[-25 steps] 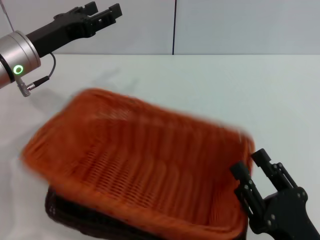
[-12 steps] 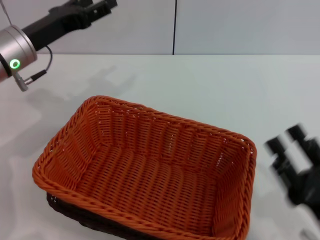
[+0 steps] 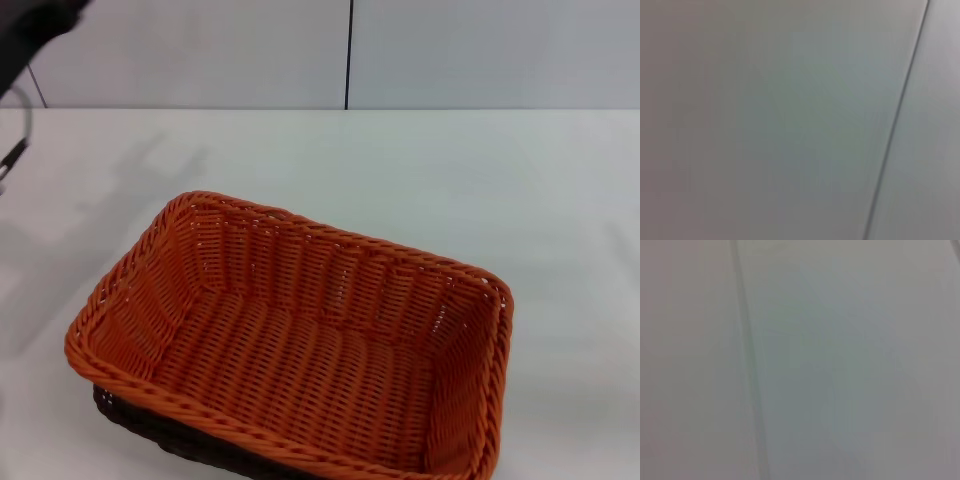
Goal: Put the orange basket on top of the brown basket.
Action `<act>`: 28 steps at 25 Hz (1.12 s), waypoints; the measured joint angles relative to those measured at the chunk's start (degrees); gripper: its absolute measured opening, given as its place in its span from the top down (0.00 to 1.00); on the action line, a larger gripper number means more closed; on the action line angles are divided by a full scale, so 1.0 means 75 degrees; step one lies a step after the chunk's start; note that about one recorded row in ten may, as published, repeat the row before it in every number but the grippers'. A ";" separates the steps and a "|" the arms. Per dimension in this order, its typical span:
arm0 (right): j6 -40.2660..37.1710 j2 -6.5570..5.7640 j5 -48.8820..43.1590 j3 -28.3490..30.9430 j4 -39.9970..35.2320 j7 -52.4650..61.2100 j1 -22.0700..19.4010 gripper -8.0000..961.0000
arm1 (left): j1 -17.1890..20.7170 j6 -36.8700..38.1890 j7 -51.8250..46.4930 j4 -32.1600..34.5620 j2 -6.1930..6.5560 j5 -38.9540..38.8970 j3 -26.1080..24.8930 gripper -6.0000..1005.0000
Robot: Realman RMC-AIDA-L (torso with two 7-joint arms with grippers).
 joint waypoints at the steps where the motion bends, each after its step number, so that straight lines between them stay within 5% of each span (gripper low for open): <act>1: 0.0263 -0.0063 0.0011 0.0119 -0.0187 0.0104 0.0138 0.40 | 0.0000 0.0000 0.0000 0.0000 0.0000 0.0000 0.0000 0.16; 3: 0.0683 -0.0181 0.0138 0.0273 -0.0388 0.0203 0.0375 0.40 | 0.0599 -0.1262 0.2025 0.1206 -0.0050 -0.2288 -0.0164 0.16; 6: 0.1192 -0.0294 0.0643 0.0269 -0.0436 0.0217 0.0597 0.40 | 0.0852 -0.2095 0.3201 0.2241 -0.0061 -0.3571 -0.0307 0.16; 19: 0.2507 -0.0414 0.1478 0.0302 0.0109 -0.0655 0.1307 0.40 | 0.1223 -0.3039 0.4501 0.3532 -0.0097 -0.5207 -0.0375 0.15; 28: 0.2691 -0.0267 0.1985 0.0260 0.0240 -0.1188 0.1450 0.40 | 0.1170 -0.3256 0.4159 0.3555 -0.0056 -0.5690 -0.0347 0.16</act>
